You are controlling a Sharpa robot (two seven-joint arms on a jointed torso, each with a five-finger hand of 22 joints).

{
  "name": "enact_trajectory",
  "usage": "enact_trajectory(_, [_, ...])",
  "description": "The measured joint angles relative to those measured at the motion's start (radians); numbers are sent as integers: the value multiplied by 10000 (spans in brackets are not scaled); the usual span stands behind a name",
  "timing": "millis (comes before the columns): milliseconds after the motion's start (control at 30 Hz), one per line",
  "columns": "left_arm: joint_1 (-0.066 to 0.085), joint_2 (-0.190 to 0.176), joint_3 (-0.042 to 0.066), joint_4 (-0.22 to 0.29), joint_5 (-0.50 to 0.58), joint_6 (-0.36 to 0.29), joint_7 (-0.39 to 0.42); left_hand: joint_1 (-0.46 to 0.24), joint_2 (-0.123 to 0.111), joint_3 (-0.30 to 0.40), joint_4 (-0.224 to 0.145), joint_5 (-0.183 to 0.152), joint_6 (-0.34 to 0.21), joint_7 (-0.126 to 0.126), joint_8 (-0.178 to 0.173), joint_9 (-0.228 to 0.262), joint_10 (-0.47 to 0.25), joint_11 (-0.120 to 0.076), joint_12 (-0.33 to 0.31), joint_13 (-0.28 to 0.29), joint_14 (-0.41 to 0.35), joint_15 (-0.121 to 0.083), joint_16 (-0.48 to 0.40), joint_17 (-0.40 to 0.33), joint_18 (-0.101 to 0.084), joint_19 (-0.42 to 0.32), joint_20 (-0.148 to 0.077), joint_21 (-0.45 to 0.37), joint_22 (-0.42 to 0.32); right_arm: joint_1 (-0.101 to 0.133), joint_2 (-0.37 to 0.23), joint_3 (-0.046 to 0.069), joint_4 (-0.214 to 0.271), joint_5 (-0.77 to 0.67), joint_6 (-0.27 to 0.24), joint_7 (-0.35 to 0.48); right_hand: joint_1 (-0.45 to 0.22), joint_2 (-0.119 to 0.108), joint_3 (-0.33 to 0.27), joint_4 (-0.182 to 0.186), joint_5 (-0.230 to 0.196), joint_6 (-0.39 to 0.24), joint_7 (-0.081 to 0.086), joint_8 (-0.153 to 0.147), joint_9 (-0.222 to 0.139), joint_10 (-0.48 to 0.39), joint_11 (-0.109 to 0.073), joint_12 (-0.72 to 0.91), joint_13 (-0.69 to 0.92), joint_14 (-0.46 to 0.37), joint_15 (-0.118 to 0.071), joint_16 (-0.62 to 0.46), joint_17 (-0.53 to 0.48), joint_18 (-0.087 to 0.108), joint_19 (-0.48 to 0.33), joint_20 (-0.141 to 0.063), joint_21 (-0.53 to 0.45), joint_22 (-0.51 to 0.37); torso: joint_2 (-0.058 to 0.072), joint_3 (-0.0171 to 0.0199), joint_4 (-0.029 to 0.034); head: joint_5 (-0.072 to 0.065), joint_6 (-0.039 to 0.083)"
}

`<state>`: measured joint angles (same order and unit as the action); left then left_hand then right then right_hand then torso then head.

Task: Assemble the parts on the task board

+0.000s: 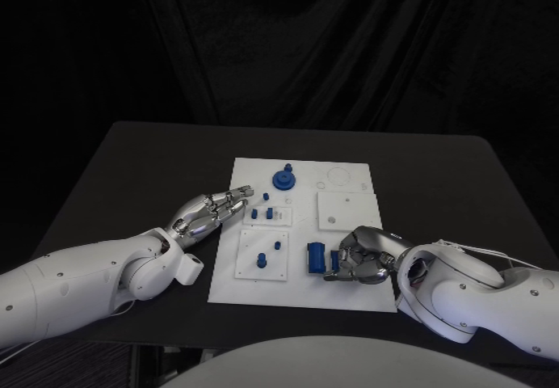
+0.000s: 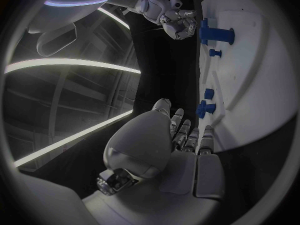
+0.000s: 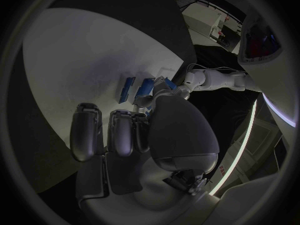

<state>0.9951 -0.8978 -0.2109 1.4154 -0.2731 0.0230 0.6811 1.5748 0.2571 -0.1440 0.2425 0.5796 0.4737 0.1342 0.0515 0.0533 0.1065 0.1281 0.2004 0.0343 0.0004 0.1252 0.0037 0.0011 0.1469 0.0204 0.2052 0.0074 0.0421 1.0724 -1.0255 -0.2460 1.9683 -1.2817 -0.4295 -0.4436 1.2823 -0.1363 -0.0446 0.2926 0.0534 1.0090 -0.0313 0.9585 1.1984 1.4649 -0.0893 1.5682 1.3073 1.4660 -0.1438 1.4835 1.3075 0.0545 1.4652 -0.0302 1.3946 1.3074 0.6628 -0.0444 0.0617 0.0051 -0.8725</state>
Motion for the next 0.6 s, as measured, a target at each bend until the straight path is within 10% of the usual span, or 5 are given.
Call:
enact_trajectory(333, [-4,-424,-7,521,-3,-420,-4,-47,-208,27,29,0,96,-96,38,9,135,-121,122,14,-16,-205,0,3,-1,-1,-255,41,6,489,-621,9,411,44,-1168,972,98,-168,-287,12,0,514,-88,403,250,23,-52,0,0,0,0,107,0,0,0,0,213,-1,-17,11,5,-111,0])
enact_trajectory(600, [107,-714,-9,1019,-4,-930,-8,-189,-349,-34,285,0,-1554,-1109,-150,-173,103,-137,150,13,-20,-346,0,5,-164,-43,-671,41,-95,875,-901,2,208,318,-2835,2273,707,338,-169,12,394,-753,74,-2071,-1542,15,60,-148,0,-30,124,-1839,-2059,259,-510,140,-2264,-1,-202,23,0,-128,0])
